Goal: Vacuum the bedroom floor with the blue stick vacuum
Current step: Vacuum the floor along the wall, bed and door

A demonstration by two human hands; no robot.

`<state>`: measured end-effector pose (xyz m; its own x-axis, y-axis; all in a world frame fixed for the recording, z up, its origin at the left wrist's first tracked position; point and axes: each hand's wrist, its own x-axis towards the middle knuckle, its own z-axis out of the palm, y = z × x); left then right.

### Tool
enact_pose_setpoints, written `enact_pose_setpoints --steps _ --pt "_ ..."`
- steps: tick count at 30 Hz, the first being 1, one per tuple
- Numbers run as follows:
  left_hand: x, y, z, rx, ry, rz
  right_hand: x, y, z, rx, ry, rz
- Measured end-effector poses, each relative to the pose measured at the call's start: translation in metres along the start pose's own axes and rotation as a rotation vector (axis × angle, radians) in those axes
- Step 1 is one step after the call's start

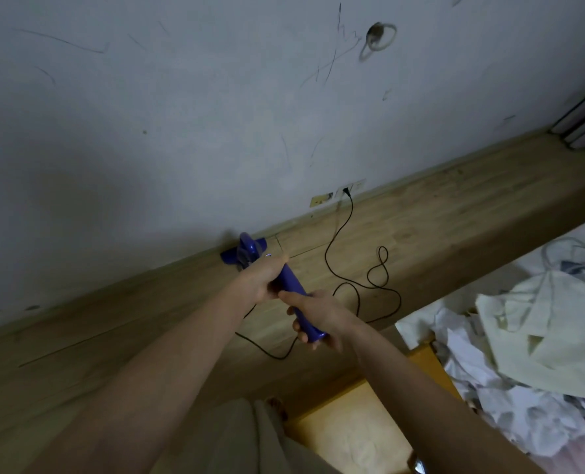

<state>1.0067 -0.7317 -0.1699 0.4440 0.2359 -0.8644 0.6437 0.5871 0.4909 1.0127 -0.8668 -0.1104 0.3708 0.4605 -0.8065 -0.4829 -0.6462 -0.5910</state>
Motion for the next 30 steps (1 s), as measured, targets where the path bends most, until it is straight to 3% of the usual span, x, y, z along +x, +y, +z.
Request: enact_pose_setpoints --steps 6,12,21,30 --pt "0.004 -0.015 0.014 -0.014 0.010 0.027 -0.008 0.007 -0.006 0.006 0.061 0.128" --pt "-0.005 -0.027 0.005 -0.044 0.023 0.068 -0.014 0.016 0.006 -0.098 0.114 -0.053" --pt "-0.038 -0.032 -0.040 -0.056 0.079 0.073 -0.043 0.008 0.045 -0.071 0.051 -0.080" --pt "-0.047 -0.043 -0.096 -0.078 0.078 0.039 -0.026 0.008 0.108 -0.146 0.096 -0.013"
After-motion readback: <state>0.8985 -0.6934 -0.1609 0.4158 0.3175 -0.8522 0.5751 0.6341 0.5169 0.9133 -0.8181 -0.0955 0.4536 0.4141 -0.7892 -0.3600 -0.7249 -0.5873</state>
